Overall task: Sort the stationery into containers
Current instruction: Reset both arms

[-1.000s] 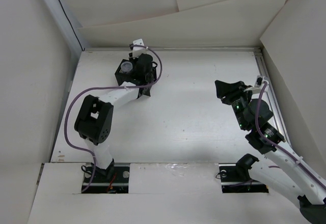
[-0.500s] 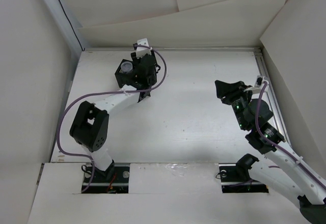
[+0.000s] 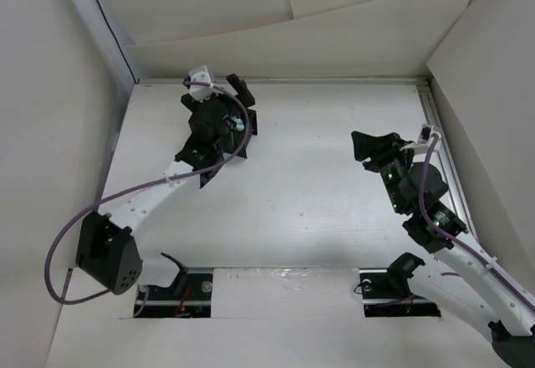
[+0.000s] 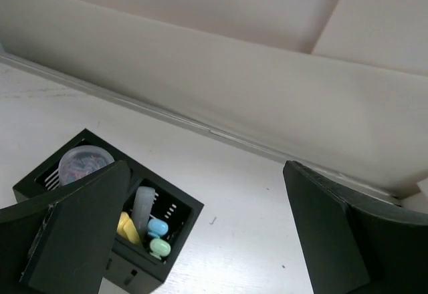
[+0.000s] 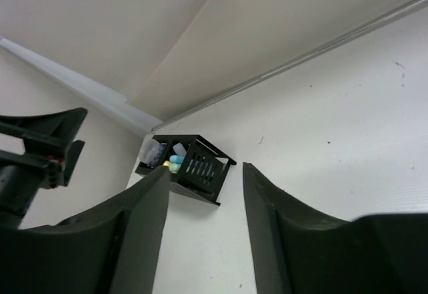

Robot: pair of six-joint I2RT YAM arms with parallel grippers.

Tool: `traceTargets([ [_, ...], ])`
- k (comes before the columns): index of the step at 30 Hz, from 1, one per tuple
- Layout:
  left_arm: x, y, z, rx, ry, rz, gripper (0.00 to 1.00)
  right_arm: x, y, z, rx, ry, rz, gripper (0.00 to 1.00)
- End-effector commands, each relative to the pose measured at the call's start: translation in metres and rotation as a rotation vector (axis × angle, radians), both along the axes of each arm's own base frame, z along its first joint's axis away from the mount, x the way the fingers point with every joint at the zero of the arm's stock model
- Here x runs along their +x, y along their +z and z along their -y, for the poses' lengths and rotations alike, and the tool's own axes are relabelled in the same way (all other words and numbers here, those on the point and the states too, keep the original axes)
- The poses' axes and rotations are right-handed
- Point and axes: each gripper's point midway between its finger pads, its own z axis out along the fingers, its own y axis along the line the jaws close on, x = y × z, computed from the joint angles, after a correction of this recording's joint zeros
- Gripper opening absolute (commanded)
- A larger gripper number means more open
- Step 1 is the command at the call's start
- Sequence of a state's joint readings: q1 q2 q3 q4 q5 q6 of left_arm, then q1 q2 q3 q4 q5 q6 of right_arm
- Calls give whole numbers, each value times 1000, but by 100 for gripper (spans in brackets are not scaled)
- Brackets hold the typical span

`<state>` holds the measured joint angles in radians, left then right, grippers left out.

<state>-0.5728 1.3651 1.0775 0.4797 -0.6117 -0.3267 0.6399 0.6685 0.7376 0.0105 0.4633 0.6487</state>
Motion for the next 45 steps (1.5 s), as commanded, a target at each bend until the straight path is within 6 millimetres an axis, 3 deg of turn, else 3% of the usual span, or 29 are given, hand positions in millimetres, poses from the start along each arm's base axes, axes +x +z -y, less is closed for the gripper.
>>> traceTargets([
  [1,-20,-8,-5,-87,-26,-38,100,1,18,2,28,-11,45,55],
  [2,-27,-29,-6,-69,-35,-90,100,6,17,1,21,-22,35,68],
  [4,-41,-37,-5,-87,-84,-108,100,10,14,-2,12,-22,22,86],
  [5,-49,-55,-6,-70,-99,-155,100,12,11,-3,6,-22,14,93],
  [6,-54,-60,-6,-64,-118,-169,100,16,5,-6,-6,-22,-2,100],
  [10,-82,-65,-5,-83,-192,-201,100,18,6,-9,-10,-13,-5,100],
  [11,-90,-52,-10,-110,-194,-175,100,18,6,-9,-10,-13,-5,100],
  [12,-97,-56,-11,-106,-210,-188,100,18,6,-9,-10,-13,-5,100],
  [15,-113,-34,-13,-147,-257,-130,100,16,8,-6,-13,-23,3,100],
  [18,-126,-27,-14,-183,-292,-109,100,16,8,-6,-13,-23,3,100],
  [23,-134,-27,-23,-239,-272,-95,100,21,1,-10,-27,-23,-16,100],
  [31,-142,-33,-18,-266,-326,-62,100,34,-11,-20,-79,-13,-43,99],
  [32,-142,-33,-18,-266,-327,-62,100,33,1,-20,-69,-13,-30,99],
  [35,-147,-27,-13,-275,-369,-42,100,31,-4,-18,-95,-12,-64,99],
  [39,-155,-21,-6,-268,-437,-10,100,21,6,-10,-70,-21,-63,99],
  [43,-158,-17,-7,-270,-437,-5,100,15,9,-6,-81,-20,-94,99],
  [44,-159,-16,-10,-268,-426,-10,100,13,17,-5,-66,-20,-92,99],
  [45,-159,-17,-13,-264,-414,-22,100,13,11,-5,-88,-20,-122,99],
])
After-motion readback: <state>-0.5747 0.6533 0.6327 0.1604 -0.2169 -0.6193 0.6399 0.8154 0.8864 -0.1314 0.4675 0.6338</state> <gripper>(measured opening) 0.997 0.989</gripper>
